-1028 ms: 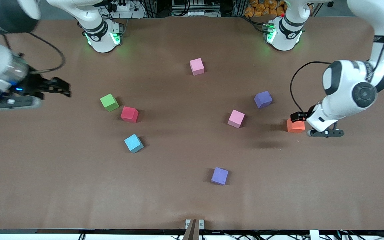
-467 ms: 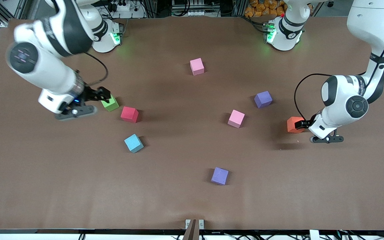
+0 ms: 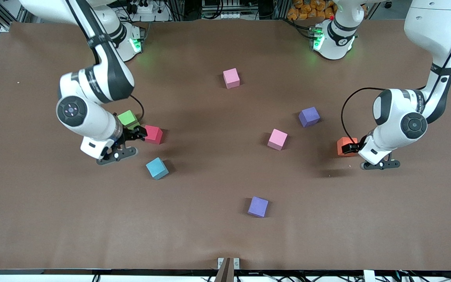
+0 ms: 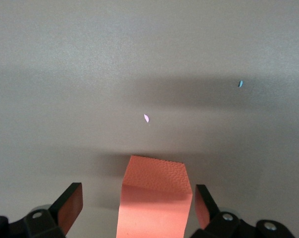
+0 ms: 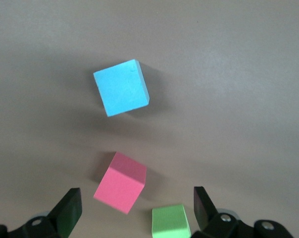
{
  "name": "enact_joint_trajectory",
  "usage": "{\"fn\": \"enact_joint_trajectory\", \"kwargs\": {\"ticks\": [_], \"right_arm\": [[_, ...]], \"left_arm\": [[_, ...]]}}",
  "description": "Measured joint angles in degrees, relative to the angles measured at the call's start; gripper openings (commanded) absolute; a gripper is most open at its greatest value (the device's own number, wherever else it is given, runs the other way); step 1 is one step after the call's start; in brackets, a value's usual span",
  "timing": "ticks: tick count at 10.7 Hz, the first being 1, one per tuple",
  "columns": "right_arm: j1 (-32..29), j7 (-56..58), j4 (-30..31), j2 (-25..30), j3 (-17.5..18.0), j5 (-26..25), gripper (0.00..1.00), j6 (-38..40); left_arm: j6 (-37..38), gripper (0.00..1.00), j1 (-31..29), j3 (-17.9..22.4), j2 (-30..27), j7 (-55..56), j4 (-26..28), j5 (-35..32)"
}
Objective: Arrange blocks into number 1
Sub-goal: 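Grasp the orange cube with the left gripper while the right gripper grasps the cyan cube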
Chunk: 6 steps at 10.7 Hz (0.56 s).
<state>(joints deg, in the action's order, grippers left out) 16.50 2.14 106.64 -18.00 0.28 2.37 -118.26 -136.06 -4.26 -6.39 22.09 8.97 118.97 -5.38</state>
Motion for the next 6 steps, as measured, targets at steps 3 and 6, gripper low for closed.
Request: {"fn": "enact_joint_trajectory", "kwargs": {"ticks": [3,6], "right_arm": [[-0.3,0.6,-3.8,-4.4,-0.2,0.0,1.0,-1.6],[-0.3,0.6,-5.7,-8.8,-0.2,0.0,1.0,-6.0]], "left_arm": [[0.2,1.0,0.0,-1.0,0.2,1.8,0.3,0.0],[1.3,1.0,0.8,-1.8,0.8,2.5,0.9,0.0]]}}
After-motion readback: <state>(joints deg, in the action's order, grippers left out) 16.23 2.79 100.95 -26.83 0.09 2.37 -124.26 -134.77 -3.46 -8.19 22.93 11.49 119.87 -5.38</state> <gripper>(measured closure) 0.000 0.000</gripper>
